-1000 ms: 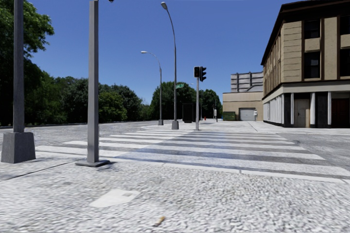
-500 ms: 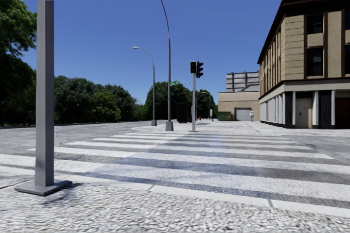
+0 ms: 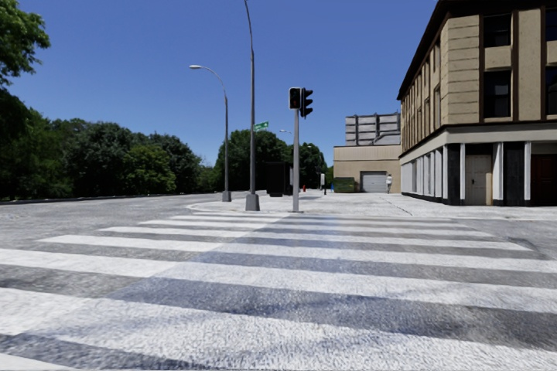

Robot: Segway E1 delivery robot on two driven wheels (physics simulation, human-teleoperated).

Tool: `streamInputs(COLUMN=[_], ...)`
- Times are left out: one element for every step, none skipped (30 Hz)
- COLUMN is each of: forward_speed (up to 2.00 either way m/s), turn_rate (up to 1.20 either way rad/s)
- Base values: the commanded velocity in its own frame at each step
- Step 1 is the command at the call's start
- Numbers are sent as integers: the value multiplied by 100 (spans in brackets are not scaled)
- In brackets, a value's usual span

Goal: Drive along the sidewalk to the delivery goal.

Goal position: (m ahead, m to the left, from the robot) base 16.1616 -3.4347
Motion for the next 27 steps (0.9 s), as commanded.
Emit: streamInputs(forward_speed=[200, 200, 200, 200, 200, 200, 200, 200, 200, 200, 200, 200, 200, 200, 200, 200, 200, 200, 200, 200, 200, 200, 200, 200, 200, 200, 200], turn_rate=[-42, -42, -42, -42, -42, -42, -42, -42, -42, -42, -42, -42, -42, -42, -30, -30, -9, 0, 0, 0, 0, 0, 0, 0, 0, 0, 0])
